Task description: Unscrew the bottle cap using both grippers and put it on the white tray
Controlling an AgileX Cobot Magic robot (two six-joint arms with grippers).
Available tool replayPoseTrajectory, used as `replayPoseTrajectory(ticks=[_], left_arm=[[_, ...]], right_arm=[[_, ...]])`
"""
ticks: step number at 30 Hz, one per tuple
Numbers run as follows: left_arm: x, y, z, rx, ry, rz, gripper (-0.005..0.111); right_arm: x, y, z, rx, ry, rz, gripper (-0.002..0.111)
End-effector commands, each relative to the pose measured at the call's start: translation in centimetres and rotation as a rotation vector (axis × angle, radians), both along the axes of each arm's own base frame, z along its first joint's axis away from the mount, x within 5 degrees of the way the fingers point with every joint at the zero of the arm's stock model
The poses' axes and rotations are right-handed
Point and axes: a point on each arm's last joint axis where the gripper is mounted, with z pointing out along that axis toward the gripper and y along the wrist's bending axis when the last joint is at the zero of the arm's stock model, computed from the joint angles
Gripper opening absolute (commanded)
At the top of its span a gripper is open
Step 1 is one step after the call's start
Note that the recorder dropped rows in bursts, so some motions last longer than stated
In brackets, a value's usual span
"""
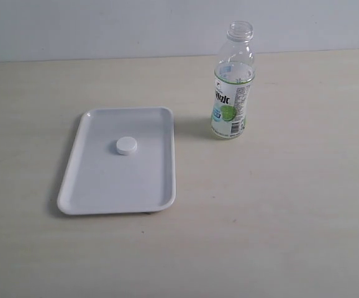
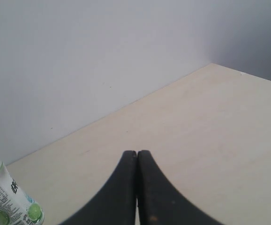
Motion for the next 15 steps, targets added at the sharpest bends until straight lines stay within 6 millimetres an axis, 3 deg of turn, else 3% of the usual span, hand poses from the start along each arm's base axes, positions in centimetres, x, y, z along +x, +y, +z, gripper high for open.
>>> replayPoseTrajectory(ticks=[1, 5, 8, 15], left_arm=[[0.5, 0.7, -1.5, 0.011, 0.067, 0.160, 0.000], [1.0, 1.3, -4.7, 0.144, 0.141, 0.265, 0.000], [1.0, 1.5, -5.3, 0.259, 0.177, 0.270, 0.000], [0.8, 1.3, -5.9, 0.245, 0.239, 0.250, 0.000]], right_arm=[[0.0, 0.0, -0.1, 0.001, -0.004, 0.000, 0.000], [0.0, 0.0, -0.1, -0.001, -0.003, 0.001, 0.000], [0.0, 0.0, -0.1, -0.001, -0.003, 0.001, 0.000], [0.0, 0.0, -0.1, -0.001, -0.003, 0.001, 0.000]])
